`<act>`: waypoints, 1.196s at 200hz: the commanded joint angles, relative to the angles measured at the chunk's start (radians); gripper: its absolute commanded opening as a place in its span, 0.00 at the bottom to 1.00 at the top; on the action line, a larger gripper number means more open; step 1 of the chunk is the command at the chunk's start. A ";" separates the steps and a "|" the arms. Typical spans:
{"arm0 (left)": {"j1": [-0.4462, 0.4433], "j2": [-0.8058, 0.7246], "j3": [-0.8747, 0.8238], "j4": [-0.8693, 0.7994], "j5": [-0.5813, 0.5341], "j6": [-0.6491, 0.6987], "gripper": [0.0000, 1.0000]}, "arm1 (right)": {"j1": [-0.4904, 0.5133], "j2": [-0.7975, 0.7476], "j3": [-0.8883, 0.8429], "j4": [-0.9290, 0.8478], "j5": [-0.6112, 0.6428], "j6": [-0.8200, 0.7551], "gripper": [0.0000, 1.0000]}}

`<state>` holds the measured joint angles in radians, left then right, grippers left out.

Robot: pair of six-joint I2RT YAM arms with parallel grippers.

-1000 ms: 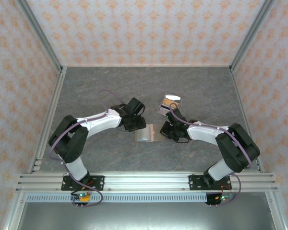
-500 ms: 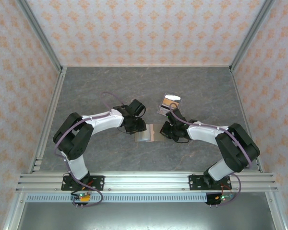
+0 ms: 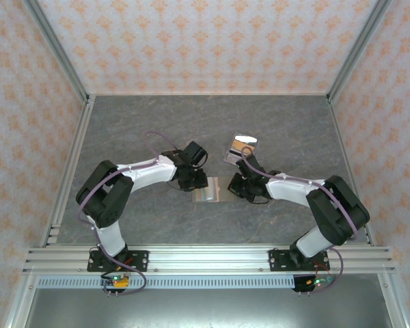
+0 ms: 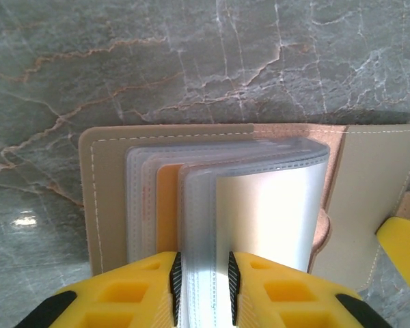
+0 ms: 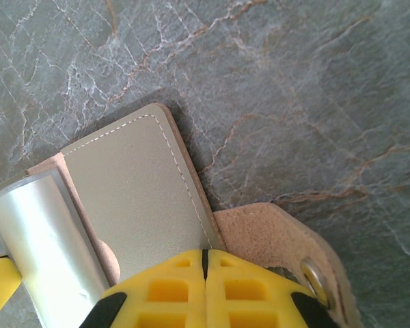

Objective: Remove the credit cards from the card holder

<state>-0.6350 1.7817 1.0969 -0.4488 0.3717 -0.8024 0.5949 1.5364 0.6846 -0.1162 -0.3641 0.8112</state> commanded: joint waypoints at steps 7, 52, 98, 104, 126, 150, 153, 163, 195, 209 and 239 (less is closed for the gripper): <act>-0.012 -0.007 0.020 0.037 0.057 0.026 0.28 | 0.002 0.054 -0.012 -0.010 0.039 -0.012 0.02; -0.013 -0.012 0.009 0.078 0.104 0.022 0.36 | 0.002 0.053 -0.011 -0.009 0.038 -0.010 0.02; -0.012 -0.024 -0.015 0.162 0.180 -0.005 0.37 | 0.002 0.049 -0.014 -0.010 0.039 -0.008 0.02; -0.012 -0.028 -0.018 0.175 0.193 -0.009 0.37 | 0.002 0.048 -0.014 -0.010 0.039 -0.009 0.02; -0.012 -0.031 -0.020 0.211 0.221 -0.015 0.37 | 0.002 0.039 -0.016 -0.009 0.043 -0.007 0.02; -0.015 -0.025 -0.023 0.253 0.252 -0.034 0.38 | 0.002 -0.010 -0.026 -0.012 0.061 -0.006 0.02; -0.015 -0.022 -0.023 0.261 0.256 -0.037 0.38 | 0.002 -0.021 -0.029 -0.013 0.065 -0.007 0.03; -0.019 -0.016 -0.019 0.278 0.267 -0.047 0.40 | 0.002 -0.058 -0.035 -0.020 0.085 -0.009 0.03; -0.034 0.008 0.009 0.303 0.284 -0.058 0.45 | 0.000 -0.181 -0.056 -0.065 0.160 -0.026 0.08; -0.040 0.020 0.024 0.306 0.290 -0.062 0.46 | 0.000 -0.229 -0.063 -0.081 0.180 -0.033 0.10; -0.049 0.047 0.047 0.308 0.295 -0.064 0.47 | 0.000 -0.320 -0.082 -0.092 0.209 -0.045 0.13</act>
<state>-0.6743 1.8034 1.1069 -0.1669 0.6479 -0.8551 0.5949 1.2808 0.6243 -0.1711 -0.2287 0.7902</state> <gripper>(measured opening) 0.465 0.118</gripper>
